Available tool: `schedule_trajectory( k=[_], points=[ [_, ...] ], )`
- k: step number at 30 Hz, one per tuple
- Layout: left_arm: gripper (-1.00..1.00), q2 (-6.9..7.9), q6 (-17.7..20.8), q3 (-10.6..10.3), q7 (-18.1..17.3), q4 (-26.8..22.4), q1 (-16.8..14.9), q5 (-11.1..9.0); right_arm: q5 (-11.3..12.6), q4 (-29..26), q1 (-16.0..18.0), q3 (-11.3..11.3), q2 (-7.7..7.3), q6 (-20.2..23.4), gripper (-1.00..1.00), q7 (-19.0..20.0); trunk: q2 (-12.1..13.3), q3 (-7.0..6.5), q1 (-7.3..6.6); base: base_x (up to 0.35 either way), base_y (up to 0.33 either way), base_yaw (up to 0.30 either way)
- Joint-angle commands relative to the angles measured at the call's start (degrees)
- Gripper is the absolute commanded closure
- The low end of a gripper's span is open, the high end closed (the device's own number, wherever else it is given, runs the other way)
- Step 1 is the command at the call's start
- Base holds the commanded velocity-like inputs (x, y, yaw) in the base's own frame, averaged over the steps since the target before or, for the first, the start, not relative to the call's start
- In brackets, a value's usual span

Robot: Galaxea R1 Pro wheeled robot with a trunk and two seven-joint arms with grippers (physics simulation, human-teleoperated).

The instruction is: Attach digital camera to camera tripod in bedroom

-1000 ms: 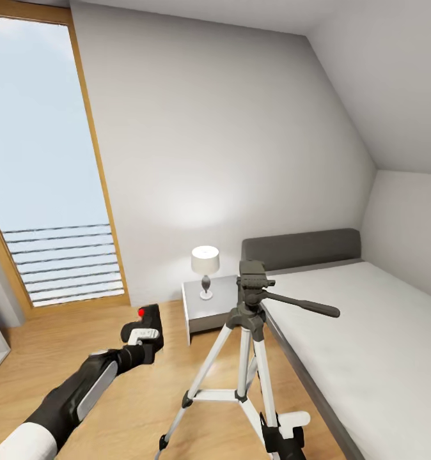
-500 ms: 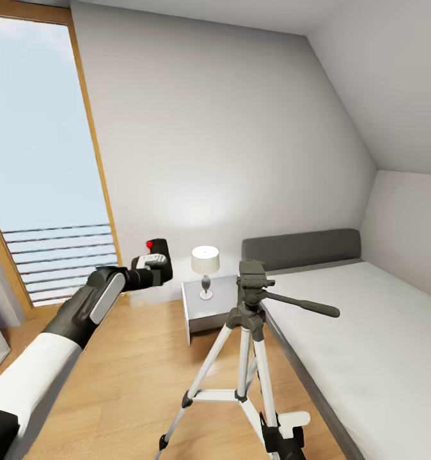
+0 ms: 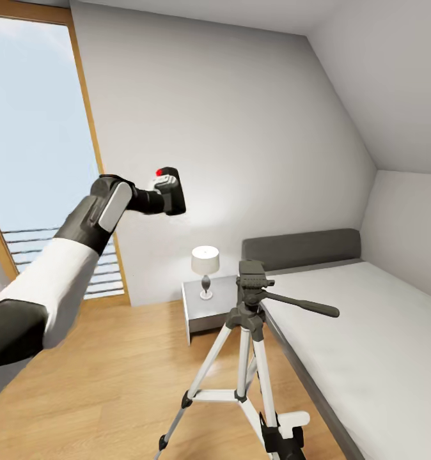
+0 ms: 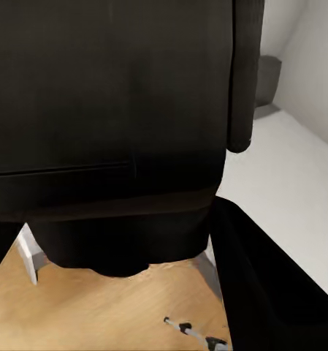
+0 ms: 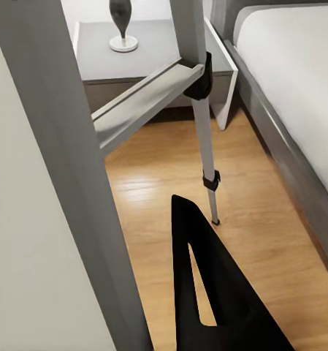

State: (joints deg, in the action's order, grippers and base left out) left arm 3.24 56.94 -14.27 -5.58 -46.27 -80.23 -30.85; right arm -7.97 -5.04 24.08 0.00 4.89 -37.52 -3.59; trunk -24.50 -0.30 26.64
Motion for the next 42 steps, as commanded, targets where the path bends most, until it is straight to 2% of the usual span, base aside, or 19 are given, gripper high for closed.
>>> schedule_trajectory(
  k=[1, 4, 8, 11, 12, 14, 15, 16, 20, 22, 25, 27, 29, 32, 34, 38, 39, 41, 42],
  points=[
    [1.0, -0.22, 0.1, -0.1, -0.7, 2.9, -3.6, 0.5, -1.0, 0.2, 0.0, -0.4, 0.02, 0.0, 1.0, -0.3, 0.0, 0.06, 0.03, 0.0, 0.0, 0.0],
    [1.0, -0.53, 0.1, 0.1, -0.7, 12.4, -15.4, 0.5, -1.0, 0.2, 0.0, -0.3, 0.09, 0.0, 1.0, -0.3, 0.0, 0.06, 0.03, 0.0, 0.0, 0.0],
    [1.0, -0.71, 0.1, 0.2, -0.8, 29.3, -37.6, 0.3, -1.0, 0.2, 0.0, -0.3, 0.18, 0.0, 1.0, -0.3, 0.0, 0.06, 0.03, 0.0, 0.0, 0.0],
    [1.0, -1.75, 0.3, 0.2, -1.7, 31.7, -44.9, -2.4, -1.0, 0.2, 0.0, -0.3, 0.2, 0.0, 1.0, -0.3, 0.0, 0.06, 0.03, 0.0, 0.0, 0.0],
    [1.0, -2.16, 0.4, 0.1, -4.5, 31.6, -46.1, -4.8, -1.0, 0.2, 0.0, -0.3, 0.2, 0.0, 1.0, -0.3, 0.0, 0.06, 0.03, 0.0, 0.0, 0.0],
    [1.0, -2.34, 0.4, 0.0, -8.3, 31.6, -46.6, -5.6, -1.0, 0.2, 0.0, -0.3, 0.19, 0.0, 1.0, -0.3, 0.0, 0.06, 0.03, 0.0, 0.0, 0.0],
    [1.0, -2.48, 0.4, -0.3, -13.1, 31.4, -46.7, -5.9, -1.0, 0.2, 0.0, -0.3, 0.16, 0.0, 1.0, -0.3, 0.0, 0.06, 0.03, 0.0, 0.0, 0.0],
    [1.0, -2.68, 0.3, -1.3, -21.2, 30.2, -46.9, -6.1, -1.0, 0.2, 0.0, -0.3, 0.14, 0.0, 1.0, -0.3, 0.0, 0.06, 0.03, 0.0, 0.0, 0.0],
    [1.0, -1.4, 0.5, -8.7, -37.9, 18.5, -47.0, -6.3, -1.0, 0.2, 0.0, -0.3, 0.08, 0.0, 1.0, -0.3, 0.0, 0.06, 0.03, 0.0, 0.0, 0.0],
    [1.0, -0.13, 1.1, -11.0, -42.0, 9.3, -47.2, -6.5, -1.0, 0.2, 0.0, -0.3, 0.02, 0.0, 1.0, -0.3, 0.0, 0.06, 0.03, 0.0, 0.0, 0.0],
    [1.0, 1.6, 1.6, -12.4, -44.2, -3.0, -47.4, -6.5, -1.0, 0.3, 0.0, -0.3, -0.04, 0.1, 1.0, -0.3, 0.0, 0.06, 0.03, 0.0, 0.0, 0.0],
    [1.0, 2.66, 1.7, -13.1, -44.6, -5.3, -47.5, -6.5, -1.0, 0.5, 0.0, -0.3, -0.05, 0.1, 1.0, -0.3, 0.0, 0.06, 0.03, 0.0, 0.0, 0.0],
    [1.0, 3.37, 1.8, -17.6, -44.9, -6.9, -48.1, -6.4, -1.0, 0.6, 0.0, -0.3, -0.05, 0.1, 1.0, -0.3, 0.0, 0.06, 0.03, 0.0, 0.0, 0.0],
    [1.0, 2.87, 1.8, -32.2, -45.0, -10.9, -48.6, -6.5, -1.0, 0.6, 0.0, -0.3, -0.06, 0.1, 1.0, -0.3, 0.0, 0.06, 0.03, 0.0, 0.0, 0.0],
    [1.0, 2.29, 1.8, -38.8, -45.0, -12.8, -48.7, -6.5, -1.0, 0.6, 0.0, -0.3, -0.06, 0.1, 1.0, -0.3, 0.0, 0.06, 0.03, 0.0, 0.0, 0.0],
    [1.0, 0.49, 1.8, -51.0, -45.1, -13.4, -48.9, -6.5, -1.0, 0.6, 0.0, -0.4, -0.04, 0.1, 1.0, -0.3, 0.0, 0.06, 0.03, 0.0, 0.0, 0.0],
    [1.0, 0.38, 1.8, -52.7, -45.1, -13.2, -48.9, -6.5, -1.0, 0.6, 0.0, -0.4, -0.04, 0.1, 1.0, -0.3, 0.0, 0.06, 0.03, 0.0, 0.0, 0.0],
    [1.0, -0.03, 1.7, -59.0, -47.5, -12.5, -48.9, -6.5, -1.0, 0.6, 0.0, -0.4, -0.05, 0.1, 1.0, -0.3, 0.0, 0.06, 0.03, 0.0, 0.0, 0.0],
    [1.0, -0.16, 1.7, -59.7, -48.5, -12.4, -48.9, -6.5, -1.0, 0.6, 0.0, -0.4, -0.05, 0.1, 1.0, -0.3, 0.0, 0.06, 0.03, 0.0, 0.0, 0.0]
  ],
)
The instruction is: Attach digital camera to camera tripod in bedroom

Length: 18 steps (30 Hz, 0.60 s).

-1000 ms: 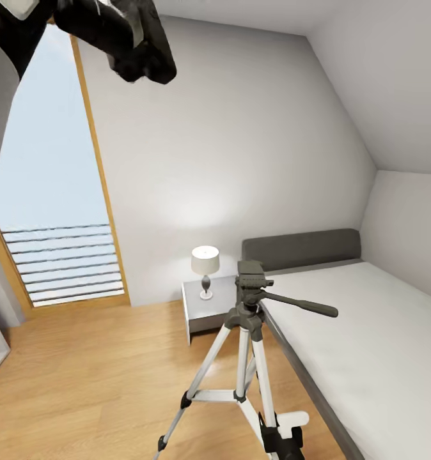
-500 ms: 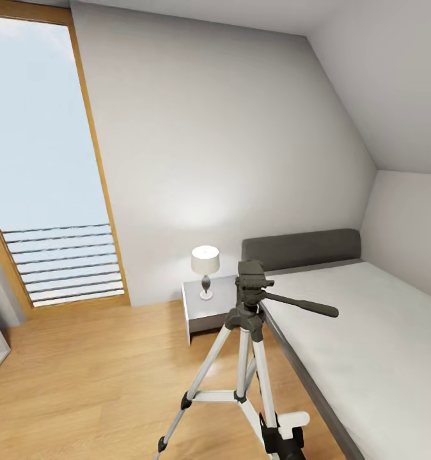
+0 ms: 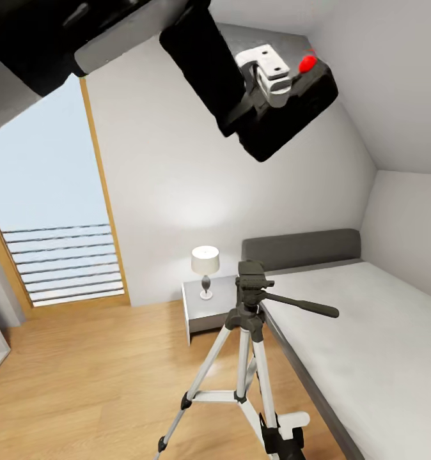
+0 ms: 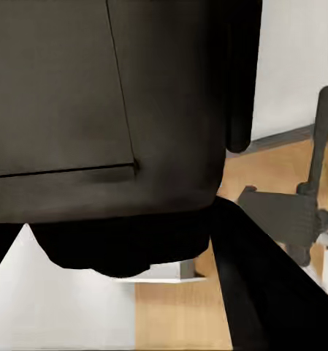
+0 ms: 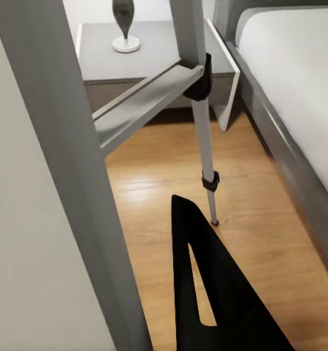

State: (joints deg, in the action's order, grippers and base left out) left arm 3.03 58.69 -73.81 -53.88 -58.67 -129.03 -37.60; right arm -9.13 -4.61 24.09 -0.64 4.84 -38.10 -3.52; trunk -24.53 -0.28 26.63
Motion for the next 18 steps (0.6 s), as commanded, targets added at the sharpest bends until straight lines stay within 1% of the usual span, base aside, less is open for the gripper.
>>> schedule_trajectory(
  k=[1, 2, 4, 6, 8, 9, 10, 13, 15, 16, 17, 18],
  points=[
    [1.0, -0.62, -0.3, -2.0, -3.8, 0.1, -0.1, 0.4, 0.2, 0.2, 0.0, 0.3, 0.01, 0.7, 1.0, -0.3, 0.0, 0.04, 0.04, 0.0, 0.0, 0.0],
    [1.0, -1.12, -0.4, -3.3, -5.7, 0.2, -0.1, 0.5, 0.2, 0.2, 0.0, 0.3, 0.04, 0.7, 1.0, -0.3, 0.0, 0.04, 0.04, 0.0, 0.0, 0.0],
    [1.0, -1.91, -0.6, -6.0, -7.8, 1.1, -0.1, 0.9, 0.2, 0.2, 0.0, 0.3, 0.14, 0.7, 1.0, -0.3, 0.0, 0.04, 0.04, 0.0, 0.0, 0.0],
    [1.0, -2.17, -0.7, -6.9, -8.7, 2.7, -0.1, 1.2, 0.2, 0.2, 0.0, 0.4, 0.19, 0.7, 1.0, -0.3, 0.0, 0.04, 0.04, 0.0, 0.0, 0.0],
    [1.0, -2.33, -0.8, -7.0, -9.5, 4.7, -0.1, 1.3, 0.2, 0.2, 0.0, 0.4, 0.21, 0.7, 1.0, -0.3, 0.0, 0.04, 0.04, 0.0, 0.0, 0.0],
    [1.0, -2.5, -0.9, -6.6, -10.5, 6.6, -0.1, 1.3, 0.2, 0.2, 0.0, 0.4, 0.2, 0.7, 1.0, -0.3, 0.0, 0.04, 0.04, 0.0, 0.0, 0.0],
    [1.0, -2.55, -0.9, -6.4, -10.9, 7.1, -0.1, 1.4, 0.2, 0.2, 0.0, 0.4, 0.19, 0.7, 1.0, -0.3, 0.0, 0.04, 0.04, 0.0, 0.0, 0.0],
    [1.0, -3.82, -1.3, -6.0, -14.5, 8.3, -0.2, 1.5, 0.2, 0.2, 0.0, 0.4, 0.17, 0.7, 1.0, -0.3, 0.0, 0.04, 0.04, 0.0, 0.0, 0.0],
    [1.0, -4.39, -2.7, -6.0, -18.0, 8.2, -0.2, 1.9, 0.2, 0.2, 0.0, 0.4, 0.17, 0.7, 1.0, -0.3, 0.0, 0.04, 0.04, 0.0, 0.0, 0.0],
    [1.0, -4.44, -3.4, -6.0, -20.6, 7.9, -0.2, 2.4, 0.2, 0.2, 0.0, 0.4, 0.2, 0.7, 1.0, -0.3, 0.0, 0.04, 0.04, 0.0, 0.0, 0.0],
    [1.0, -4.33, -3.8, -6.0, -22.3, 7.7, -0.2, 2.7, 0.2, 0.2, 0.0, 0.4, 0.21, 0.7, 1.0, -0.3, 0.0, 0.04, 0.04, 0.0, 0.0, 0.0],
    [1.0, -4.07, -4.7, -6.0, -26.0, 7.0, -0.2, 3.6, 0.2, 0.2, 0.0, 0.4, 0.23, 0.7, 1.0, -0.3, 0.0, 0.04, 0.04, 0.0, 0.0, 0.0]
  ],
)
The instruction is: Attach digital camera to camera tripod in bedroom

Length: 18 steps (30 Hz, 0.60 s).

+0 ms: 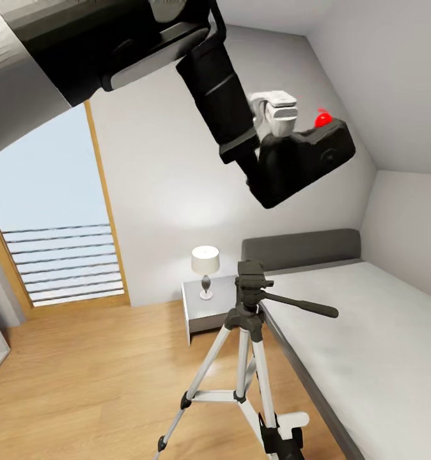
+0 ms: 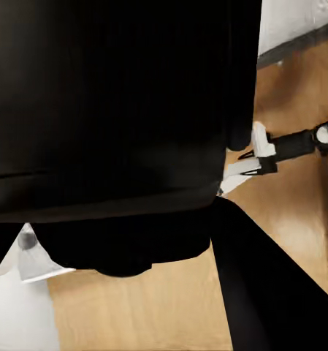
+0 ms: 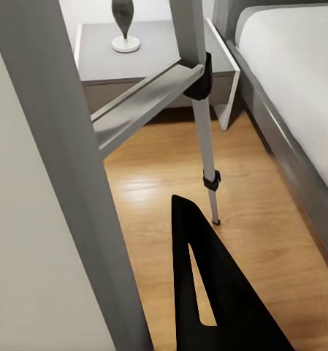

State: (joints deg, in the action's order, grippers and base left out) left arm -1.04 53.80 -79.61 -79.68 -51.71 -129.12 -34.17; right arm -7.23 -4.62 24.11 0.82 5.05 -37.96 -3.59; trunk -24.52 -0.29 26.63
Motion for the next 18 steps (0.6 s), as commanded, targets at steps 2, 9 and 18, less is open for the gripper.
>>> schedule_trajectory(
  k=[2, 9, 18],
  points=[
    [1.0, 0.32, -2.4, -0.2, -8.5, -3.0, -0.1, 4.5, -1.7, 0.3, 0.0, -1.1, 0.05, 0.5, 1.0, -0.2, 0.0, 0.04, 0.03, 0.0, 0.0, 0.0],
    [1.0, 0.69, -4.4, -7.1, -10.3, -6.9, -0.1, 12.2, -1.7, 0.5, 0.0, -1.0, 0.13, 0.5, 1.0, -0.2, 0.0, 0.04, 0.03, 0.0, 0.0, 0.0],
    [1.0, -0.59, -4.7, -11.4, -10.3, -6.4, -0.1, 12.7, -1.7, 0.6, 0.0, -1.0, 0.16, 0.5, 1.0, -0.2, 0.0, 0.04, 0.03, 0.0, 0.0, 0.0]
  ],
)
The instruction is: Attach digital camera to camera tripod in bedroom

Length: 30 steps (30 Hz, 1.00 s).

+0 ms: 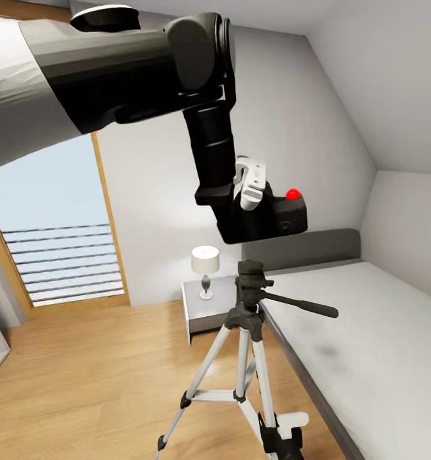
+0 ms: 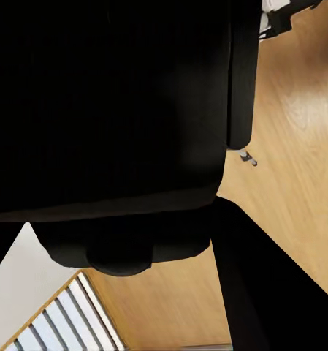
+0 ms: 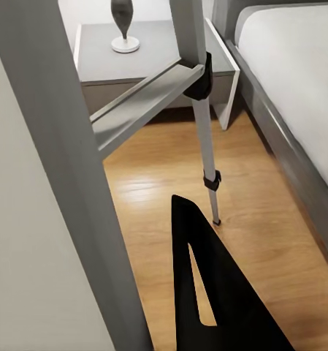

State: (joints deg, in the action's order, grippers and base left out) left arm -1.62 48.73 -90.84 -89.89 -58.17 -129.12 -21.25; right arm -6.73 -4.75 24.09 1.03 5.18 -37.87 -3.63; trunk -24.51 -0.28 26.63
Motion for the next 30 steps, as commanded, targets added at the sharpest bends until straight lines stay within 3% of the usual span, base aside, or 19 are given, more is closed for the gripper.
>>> schedule_trajectory(
  k=[1, 4, 9, 15, 17, 30],
  points=[
    [1.0, -0.11, 0.4, -0.2, -0.1, 0.0, -0.1, -0.2, -2.2, 0.7, 0.0, -1.2, 0.04, 0.4, 1.0, -0.1, 0.0, 0.04, 0.03, 0.0, 0.0, 0.0],
    [1.0, -0.46, 0.4, -0.4, -0.1, -0.2, -0.1, -0.2, -2.2, 0.7, 0.0, -1.2, 0.05, 0.4, 1.0, -0.1, 0.0, 0.04, 0.03, 0.0, 0.0, 0.0],
    [1.0, -2.58, 0.4, -6.5, -0.1, -0.6, -0.1, -0.2, -2.2, 0.7, 0.0, -1.2, 0.02, 0.4, 1.0, -0.1, 0.0, 0.04, 0.03, 0.0, 0.0, 0.0],
    [1.0, -3.27, 0.4, -8.2, -0.1, -0.6, -0.1, -0.2, -2.2, 0.7, 0.0, -1.2, 0.02, 0.4, 1.0, -0.1, 0.0, 0.04, 0.03, 0.0, 0.0, 0.0],
    [1.0, -3.35, 0.4, -9.8, -0.1, -0.7, -0.1, -0.2, -2.2, 0.7, 0.0, -1.2, 0.02, 0.4, 1.0, -0.1, 0.0, 0.04, 0.03, 0.0, 0.0, 0.0],
    [1.0, -3.53, 0.4, -11.0, -0.1, -0.8, -0.1, -0.2, -2.2, 0.7, 0.0, -1.2, 0.01, 0.4, 1.0, -0.1, 0.0, 0.04, 0.03, 0.0, 0.0, 0.0]
  ],
)
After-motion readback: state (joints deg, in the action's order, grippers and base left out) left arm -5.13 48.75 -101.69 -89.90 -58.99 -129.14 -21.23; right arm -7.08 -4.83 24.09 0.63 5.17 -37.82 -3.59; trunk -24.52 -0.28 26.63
